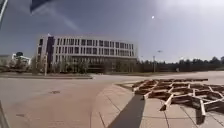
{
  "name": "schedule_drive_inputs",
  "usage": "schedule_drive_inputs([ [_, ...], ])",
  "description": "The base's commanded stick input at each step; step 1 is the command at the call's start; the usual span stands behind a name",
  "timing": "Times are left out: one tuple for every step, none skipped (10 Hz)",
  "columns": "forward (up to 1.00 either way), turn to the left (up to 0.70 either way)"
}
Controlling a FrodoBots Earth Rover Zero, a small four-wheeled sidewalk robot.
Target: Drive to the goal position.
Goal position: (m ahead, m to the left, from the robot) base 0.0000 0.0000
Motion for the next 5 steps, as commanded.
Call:
schedule_drive_inputs([
  [0.04, 0.00],
  [0.04, 0.00],
  [0.04, 0.00],
  [0.04, 0.00],
  [0.04, 0.00],
])
